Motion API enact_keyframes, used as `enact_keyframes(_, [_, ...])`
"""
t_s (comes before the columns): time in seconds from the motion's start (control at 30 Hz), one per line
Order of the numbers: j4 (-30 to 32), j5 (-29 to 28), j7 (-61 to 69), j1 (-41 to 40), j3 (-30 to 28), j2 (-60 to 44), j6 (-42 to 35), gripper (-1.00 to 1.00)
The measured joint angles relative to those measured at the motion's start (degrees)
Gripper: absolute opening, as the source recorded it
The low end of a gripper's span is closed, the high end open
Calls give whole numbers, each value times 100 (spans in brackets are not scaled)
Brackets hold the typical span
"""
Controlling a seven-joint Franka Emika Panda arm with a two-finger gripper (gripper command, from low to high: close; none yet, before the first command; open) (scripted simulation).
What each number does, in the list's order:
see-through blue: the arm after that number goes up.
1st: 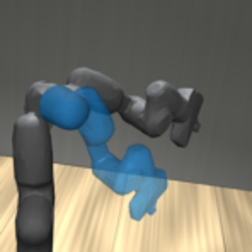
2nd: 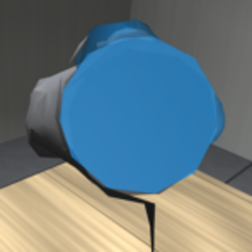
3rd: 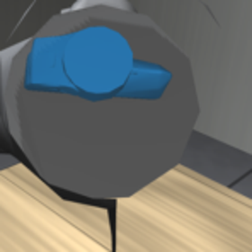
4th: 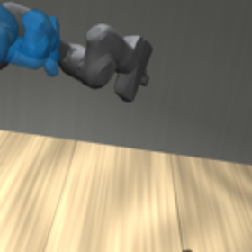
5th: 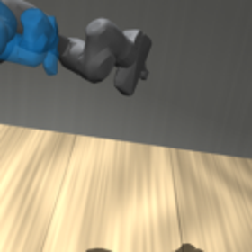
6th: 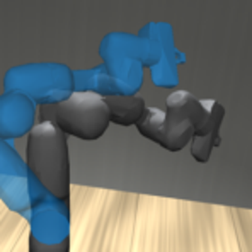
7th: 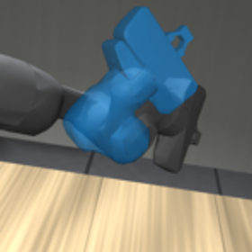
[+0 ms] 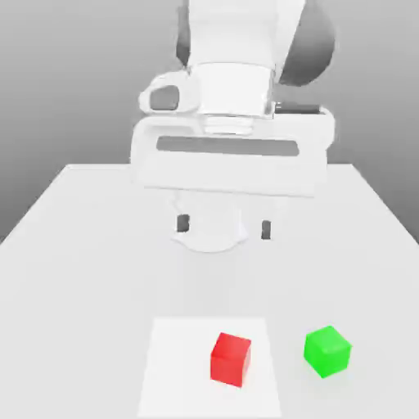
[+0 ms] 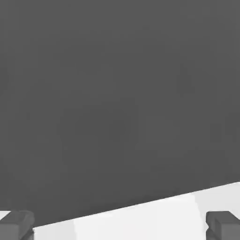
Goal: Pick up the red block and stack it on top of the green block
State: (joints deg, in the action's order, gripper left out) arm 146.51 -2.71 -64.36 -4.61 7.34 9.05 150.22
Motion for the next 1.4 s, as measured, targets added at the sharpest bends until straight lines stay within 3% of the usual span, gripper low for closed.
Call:
enact_keyframes(0.2, [499, 54, -523, 96, 27, -1236, 629, 0])
enact_keyframes(0.4, [416, -284, -863, 289, -235, -2477, 1607, 0])
enact_keyframes(0.43, [398, -326, -895, 327, -283, -2608, 1719, -100])
enact_keyframes(0.67, [399, -337, -907, 319, -275, -2602, 1722, -100])
enact_keyframes(0.87, [559, 62, -562, 201, -27, -1526, 809, -100])
enact_keyframes(1.2, [390, 215, 1700, 1439, 835, -1015, 127, -100])
enact_keyframes(1.37, [329, -356, 1483, 1555, 630, -1843, 861, -100])
enact_keyframes(1.4, [319, -473, 1402, 1603, 559, -2009, 1012, 100])
